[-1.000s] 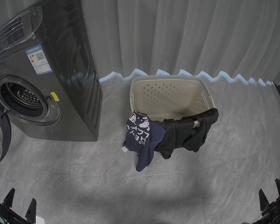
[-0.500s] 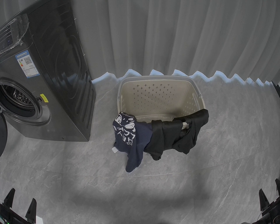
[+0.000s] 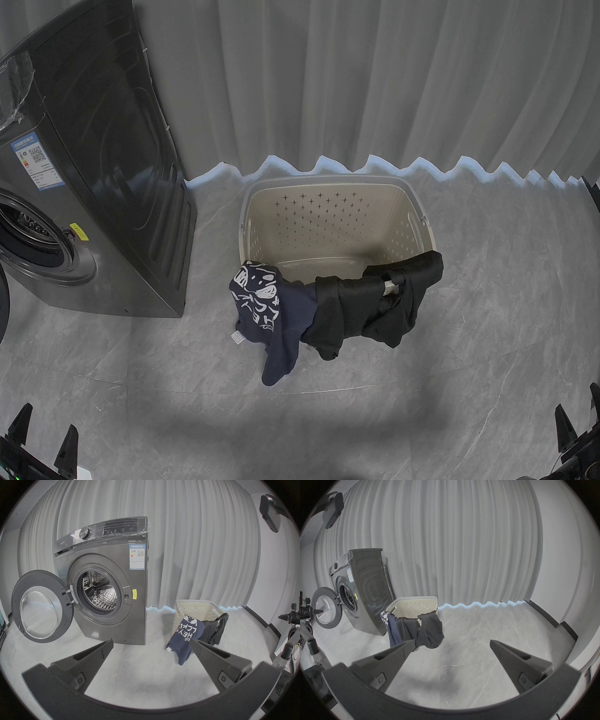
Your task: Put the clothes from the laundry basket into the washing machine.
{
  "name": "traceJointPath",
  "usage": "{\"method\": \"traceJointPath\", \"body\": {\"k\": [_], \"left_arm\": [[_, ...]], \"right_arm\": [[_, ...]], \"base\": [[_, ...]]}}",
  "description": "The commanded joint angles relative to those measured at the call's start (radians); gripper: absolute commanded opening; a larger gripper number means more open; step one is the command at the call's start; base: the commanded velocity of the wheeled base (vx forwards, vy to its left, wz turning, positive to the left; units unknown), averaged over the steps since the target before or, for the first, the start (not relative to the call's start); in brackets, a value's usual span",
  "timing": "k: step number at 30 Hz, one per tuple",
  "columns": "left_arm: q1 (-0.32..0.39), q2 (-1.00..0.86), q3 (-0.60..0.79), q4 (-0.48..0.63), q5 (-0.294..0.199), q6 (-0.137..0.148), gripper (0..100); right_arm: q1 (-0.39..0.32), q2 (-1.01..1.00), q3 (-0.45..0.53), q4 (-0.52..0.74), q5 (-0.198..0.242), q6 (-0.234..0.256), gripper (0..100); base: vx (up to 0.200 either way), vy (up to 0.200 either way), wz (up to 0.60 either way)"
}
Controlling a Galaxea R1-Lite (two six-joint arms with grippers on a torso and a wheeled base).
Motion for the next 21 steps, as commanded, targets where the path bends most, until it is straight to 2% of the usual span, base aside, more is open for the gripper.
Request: {"method": "traceJointPath", "body": {"k": [1,4,17,21], "left_arm": [[0.0,-0.015,0.016,0.0,0.0,-0.001,100],[0.0,-0.015,0.016,0.0,0.0,-0.001,100],[0.0,-0.015,0.018,0.0,0.0,-0.001,100],[0.0,-0.015,0.018,0.0,0.0,-0.001,100]], "right_arm": [[-0.001,-0.016,0.016,0.0,0.0,0.0,100],[-0.001,-0.016,0.016,0.0,0.0,0.0,100],[-0.001,-0.016,0.016,0.0,0.0,0.0,100],[-0.001,-0.016,0.016,0.0,0.0,0.0,100]], "base": [[0.0,0.0,0.0],[0.0,0.0,0.0],[0.0,-0.2,0.0],[0.0,0.0,0.0]]}}
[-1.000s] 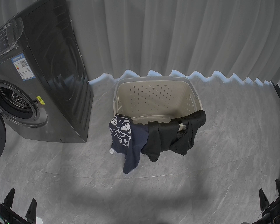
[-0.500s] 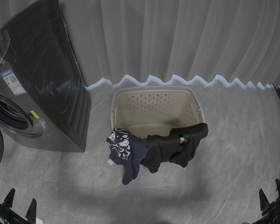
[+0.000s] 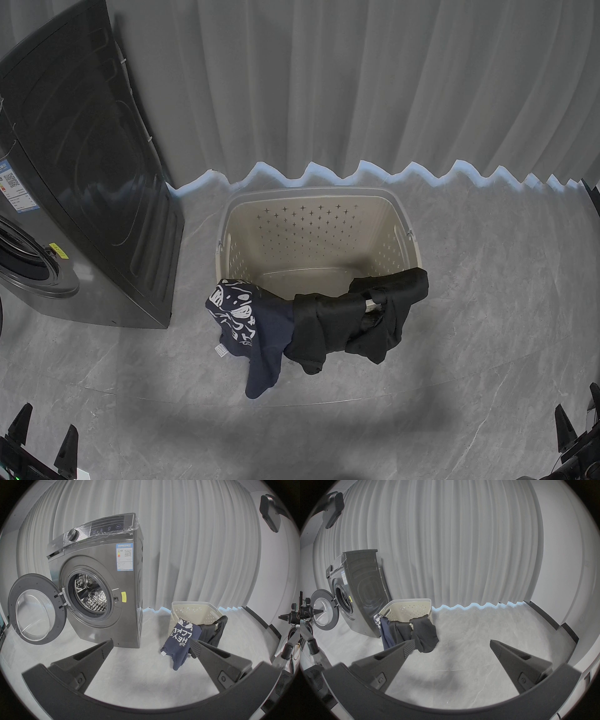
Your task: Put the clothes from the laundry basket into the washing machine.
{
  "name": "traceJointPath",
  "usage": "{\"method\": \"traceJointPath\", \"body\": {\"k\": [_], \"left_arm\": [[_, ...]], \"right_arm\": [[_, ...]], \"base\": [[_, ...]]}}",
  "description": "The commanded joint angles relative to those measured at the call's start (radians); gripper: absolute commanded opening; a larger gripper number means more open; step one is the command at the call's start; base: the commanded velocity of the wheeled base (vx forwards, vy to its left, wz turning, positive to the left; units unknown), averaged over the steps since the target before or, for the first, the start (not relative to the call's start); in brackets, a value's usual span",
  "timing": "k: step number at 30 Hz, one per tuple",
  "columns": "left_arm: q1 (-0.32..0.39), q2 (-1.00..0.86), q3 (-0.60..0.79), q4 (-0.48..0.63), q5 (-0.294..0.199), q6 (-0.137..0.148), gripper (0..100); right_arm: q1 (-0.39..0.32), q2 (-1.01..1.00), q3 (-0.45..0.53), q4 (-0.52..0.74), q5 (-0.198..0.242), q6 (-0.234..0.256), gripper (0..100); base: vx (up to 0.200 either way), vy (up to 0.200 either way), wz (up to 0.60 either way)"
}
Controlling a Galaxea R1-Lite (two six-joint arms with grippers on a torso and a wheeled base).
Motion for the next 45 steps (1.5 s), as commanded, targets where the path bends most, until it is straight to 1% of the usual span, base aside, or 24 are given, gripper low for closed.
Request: {"method": "traceJointPath", "body": {"k": [1,5,14,31,33,39,40,41,43,45], "left_arm": [[0.0,-0.015,0.016,-0.001,0.0,-0.001,100],[0.0,-0.015,0.016,-0.001,0.0,-0.001,100],[0.0,-0.015,0.018,-0.001,0.0,0.001,100],[0.0,-0.015,0.018,-0.001,0.0,-0.001,100],[0.0,-0.015,0.016,-0.001,0.0,-0.001,100],[0.0,-0.015,0.018,-0.001,0.0,-0.001,100],[0.0,-0.015,0.018,-0.001,0.0,-0.001,100],[0.0,-0.015,0.016,-0.001,0.0,-0.001,100],[0.0,-0.015,0.018,-0.001,0.0,0.001,100],[0.0,-0.015,0.018,-0.001,0.0,0.001,100]], "right_arm": [[0.0,-0.016,0.016,0.0,0.0,0.0,100],[0.0,-0.016,0.016,0.0,0.0,0.0,100],[0.001,-0.016,0.016,0.0,0.0,0.0,100],[0.003,-0.016,0.016,0.001,0.001,-0.003,100],[0.003,-0.016,0.016,0.0,0.0,0.004,100],[0.001,-0.016,0.016,-0.005,-0.005,0.004,100],[0.003,-0.016,-0.019,-0.045,0.003,0.003,100],[0.004,-0.016,-0.073,-0.058,0.004,0.007,100],[0.009,0.041,-0.151,-0.048,0.004,0.026,100],[0.009,0.13,-0.163,-0.034,0.009,0.038,100]], "base": [[0.0,0.0,0.0],[0.0,0.0,0.0],[0.2,0.0,0.0],[0.0,0.0,0.0],[0.0,0.0,0.0],[0.0,0.0,0.0],[0.0,0.0,0.0],[0.0,0.0,0.0],[0.0,0.0,0.0],[0.0,0.0,0.0]]}}
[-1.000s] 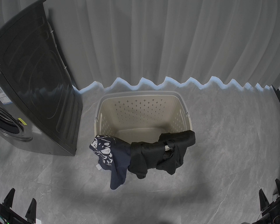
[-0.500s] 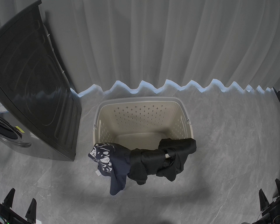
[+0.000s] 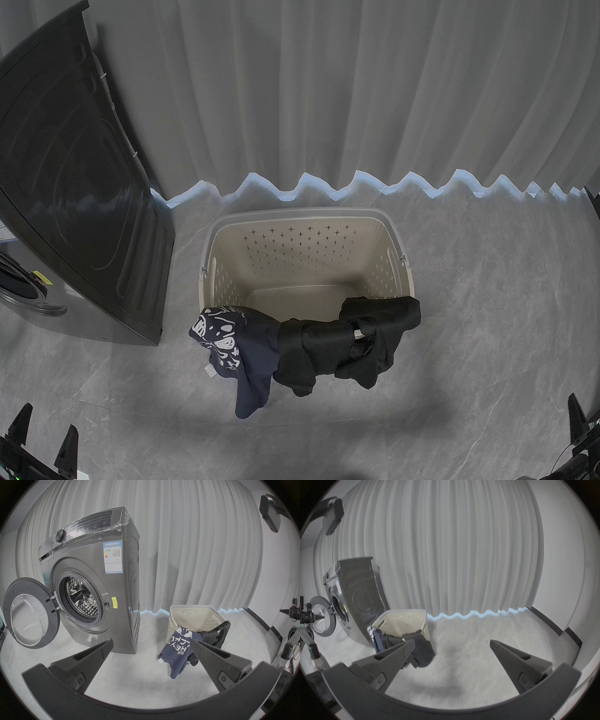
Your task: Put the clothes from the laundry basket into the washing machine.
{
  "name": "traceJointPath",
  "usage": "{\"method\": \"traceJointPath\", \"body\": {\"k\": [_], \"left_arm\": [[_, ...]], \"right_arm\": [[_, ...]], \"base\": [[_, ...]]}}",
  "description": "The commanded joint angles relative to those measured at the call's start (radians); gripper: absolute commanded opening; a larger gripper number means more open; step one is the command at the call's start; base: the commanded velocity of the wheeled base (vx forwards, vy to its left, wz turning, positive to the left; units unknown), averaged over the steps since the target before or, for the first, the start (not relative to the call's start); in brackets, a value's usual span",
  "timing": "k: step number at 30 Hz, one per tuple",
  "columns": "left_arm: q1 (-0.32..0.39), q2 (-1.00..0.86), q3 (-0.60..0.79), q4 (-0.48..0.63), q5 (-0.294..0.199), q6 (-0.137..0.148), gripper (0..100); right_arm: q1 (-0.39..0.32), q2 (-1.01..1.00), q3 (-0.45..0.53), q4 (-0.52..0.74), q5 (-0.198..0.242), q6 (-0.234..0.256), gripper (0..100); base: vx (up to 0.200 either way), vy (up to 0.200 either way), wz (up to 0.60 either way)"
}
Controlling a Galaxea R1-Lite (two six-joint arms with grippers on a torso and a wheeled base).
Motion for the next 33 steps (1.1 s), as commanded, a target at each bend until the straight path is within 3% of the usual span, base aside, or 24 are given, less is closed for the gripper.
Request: {"method": "traceJointPath", "body": {"k": [1,5,9,11,14,19,23,33], "left_arm": [[0.0,-0.015,0.016,0.0,0.0,-0.001,100],[0.0,-0.015,0.016,0.0,0.0,-0.001,100],[0.0,-0.015,0.018,0.0,0.0,-0.001,100],[0.0,-0.015,0.016,0.0,0.0,-0.001,100],[0.0,-0.015,0.016,0.0,0.0,-0.001,100],[0.0,-0.015,0.016,0.0,0.0,-0.001,100],[0.0,-0.015,0.018,0.0,0.0,-0.001,100],[0.0,-0.015,0.018,0.0,0.0,-0.001,100]], "right_arm": [[0.009,0.173,-0.114,-0.005,0.013,0.029,100],[0.032,0.379,-0.071,-0.053,0.047,0.072,100],[0.055,0.523,-0.061,-0.14,0.051,0.087,100],[0.107,0.659,-0.047,-0.264,0.051,0.089,100],[0.156,0.773,-0.03,-0.341,0.05,0.095,100],[0.199,0.871,-0.016,-0.395,0.05,0.098,100],[0.249,0.957,-0.027,-0.447,0.05,0.138,100],[0.291,1.143,-0.022,-0.628,0.047,0.158,100]], "base": [[0.0,0.0,0.0],[0.0,0.0,0.0],[0.0,0.0,0.0],[0.0,0.0,0.0],[0.0,0.0,0.0],[0.0,0.0,0.0],[0.0,0.0,0.0],[0.0,0.0,0.0]]}}
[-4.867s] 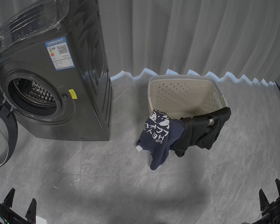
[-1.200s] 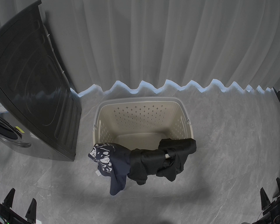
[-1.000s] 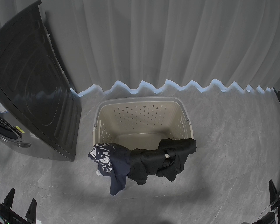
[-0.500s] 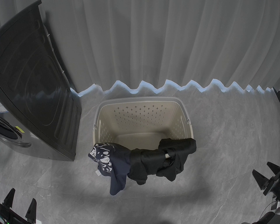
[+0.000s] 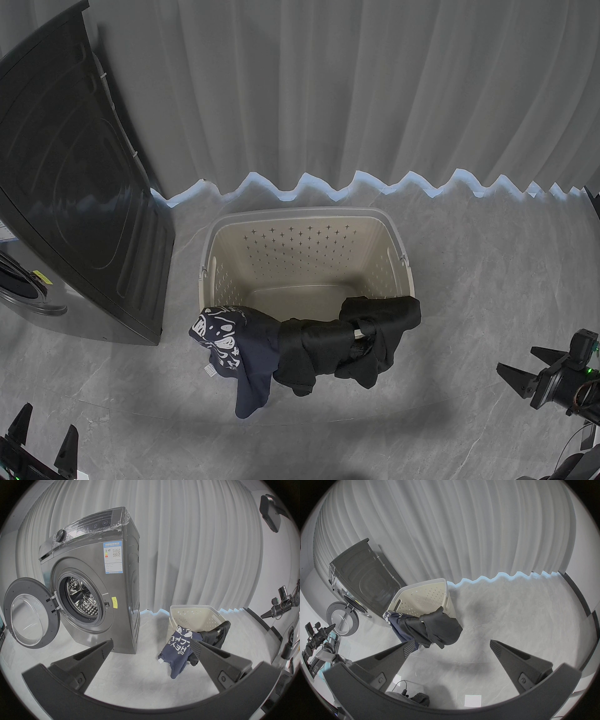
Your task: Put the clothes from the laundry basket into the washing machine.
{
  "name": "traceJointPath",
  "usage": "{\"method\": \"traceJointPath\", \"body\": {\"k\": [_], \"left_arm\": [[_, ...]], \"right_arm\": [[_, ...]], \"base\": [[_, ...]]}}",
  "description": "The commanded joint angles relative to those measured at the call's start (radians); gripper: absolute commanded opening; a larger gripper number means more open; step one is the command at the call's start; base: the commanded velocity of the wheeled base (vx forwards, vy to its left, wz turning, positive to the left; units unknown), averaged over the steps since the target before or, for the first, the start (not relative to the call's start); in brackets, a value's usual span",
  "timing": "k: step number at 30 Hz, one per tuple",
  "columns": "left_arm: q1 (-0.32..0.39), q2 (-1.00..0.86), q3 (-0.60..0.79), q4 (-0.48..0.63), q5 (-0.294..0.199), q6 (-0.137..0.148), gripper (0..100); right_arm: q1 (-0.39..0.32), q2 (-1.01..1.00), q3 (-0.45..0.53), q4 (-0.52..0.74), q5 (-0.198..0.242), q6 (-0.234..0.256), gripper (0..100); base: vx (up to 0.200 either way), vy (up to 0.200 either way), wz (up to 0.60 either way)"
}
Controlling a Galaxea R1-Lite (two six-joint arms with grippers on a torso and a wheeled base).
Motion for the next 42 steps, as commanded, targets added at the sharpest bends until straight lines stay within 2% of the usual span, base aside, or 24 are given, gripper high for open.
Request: {"method": "traceJointPath", "body": {"k": [1,6,10,12,13,16,19,21,27,31,42], "left_arm": [[-0.001,-0.015,0.018,0.0,0.0,-0.001,100],[-0.001,-0.015,0.016,0.0,0.0,-0.001,100],[-0.001,-0.015,0.016,0.0,0.0,-0.001,100],[-0.001,-0.015,0.016,0.001,0.0,-0.001,100],[-0.001,-0.015,0.016,0.0,0.0,-0.001,100],[-0.001,-0.015,0.016,0.0,0.0,-0.001,100],[-0.001,-0.015,0.016,0.0,0.0,-0.001,100],[-0.001,-0.015,0.018,0.001,0.0,-0.001,100],[-0.001,-0.015,0.016,0.001,0.0,-0.001,100],[-0.001,-0.015,0.016,0.001,0.0,-0.001,100],[-0.001,-0.015,0.016,0.0,0.0,-0.001,100]], "right_arm": [[0.05,0.149,0.002,-0.064,-0.002,0.014,100],[0.095,0.284,0.001,-0.156,-0.008,0.017,100],[0.129,0.408,-0.004,-0.271,-0.015,0.054,100],[0.136,0.436,-0.004,-0.294,-0.024,0.056,100],[0.164,0.511,-0.004,-0.358,-0.054,0.057,100],[0.196,0.58,-0.004,-0.432,-0.088,0.06,100],[0.218,0.622,-0.016,-0.499,-0.111,0.085,100],[0.228,0.652,-0.033,-0.522,-0.113,0.105,100],[0.25,0.731,-0.079,-0.525,-0.111,0.116,100],[0.26,0.772,-0.122,-0.536,-0.113,0.142,100],[0.271,0.907,-0.191,-0.578,-0.114,0.151,100]], "base": [[0.0,0.0,0.0],[0.0,0.0,0.0],[0.0,0.0,0.0],[0.0,0.0,0.0],[0.0,0.0,0.0],[0.0,0.0,0.0],[0.0,0.0,0.0],[0.0,0.0,0.0],[0.0,0.0,0.0],[0.0,0.0,0.0],[0.0,0.0,0.0]]}}
